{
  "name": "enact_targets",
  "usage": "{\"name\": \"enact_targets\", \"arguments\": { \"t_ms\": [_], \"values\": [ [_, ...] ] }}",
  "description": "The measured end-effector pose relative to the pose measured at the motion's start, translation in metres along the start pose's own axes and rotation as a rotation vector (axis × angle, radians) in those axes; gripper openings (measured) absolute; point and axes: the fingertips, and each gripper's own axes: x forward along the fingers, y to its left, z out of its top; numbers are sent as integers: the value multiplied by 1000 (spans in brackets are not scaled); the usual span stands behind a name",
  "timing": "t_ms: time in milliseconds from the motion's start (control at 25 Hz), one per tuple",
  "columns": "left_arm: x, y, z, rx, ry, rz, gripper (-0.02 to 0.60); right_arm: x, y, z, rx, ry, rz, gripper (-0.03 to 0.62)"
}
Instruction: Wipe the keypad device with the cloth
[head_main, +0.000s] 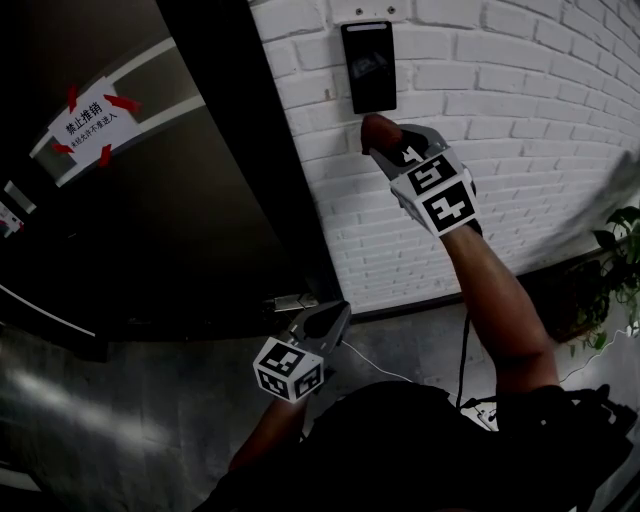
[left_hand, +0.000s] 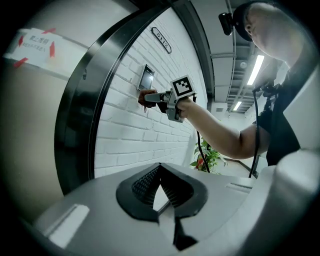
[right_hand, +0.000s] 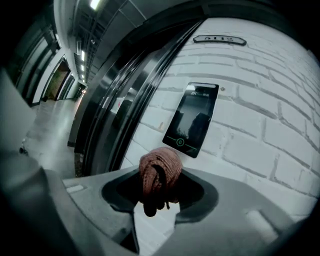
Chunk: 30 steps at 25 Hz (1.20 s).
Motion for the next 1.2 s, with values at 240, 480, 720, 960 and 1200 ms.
{"name": "enact_targets", "arguments": {
  "t_ms": [240, 480, 720, 960, 1200],
  "values": [
    [-3, 1, 0, -1, -5, 6, 17, -9, -1, 9, 12, -26, -1, 158],
    [-7, 1, -1, -4, -9, 11, 17, -38, -21, 75, -88, -181, -99, 158],
    [-12, 3, -4, -12, -11, 28, 17, -48, -48, 142, -170, -312, -185, 158],
    [-16, 3, -4, -11, -15, 40, 17, -37, -68, 171, -232, -306, -249, 158],
    [-20, 8, -8, -1, -23, 61, 17, -19, -68, 161, -249, -259, -251, 158]
  ]
}}
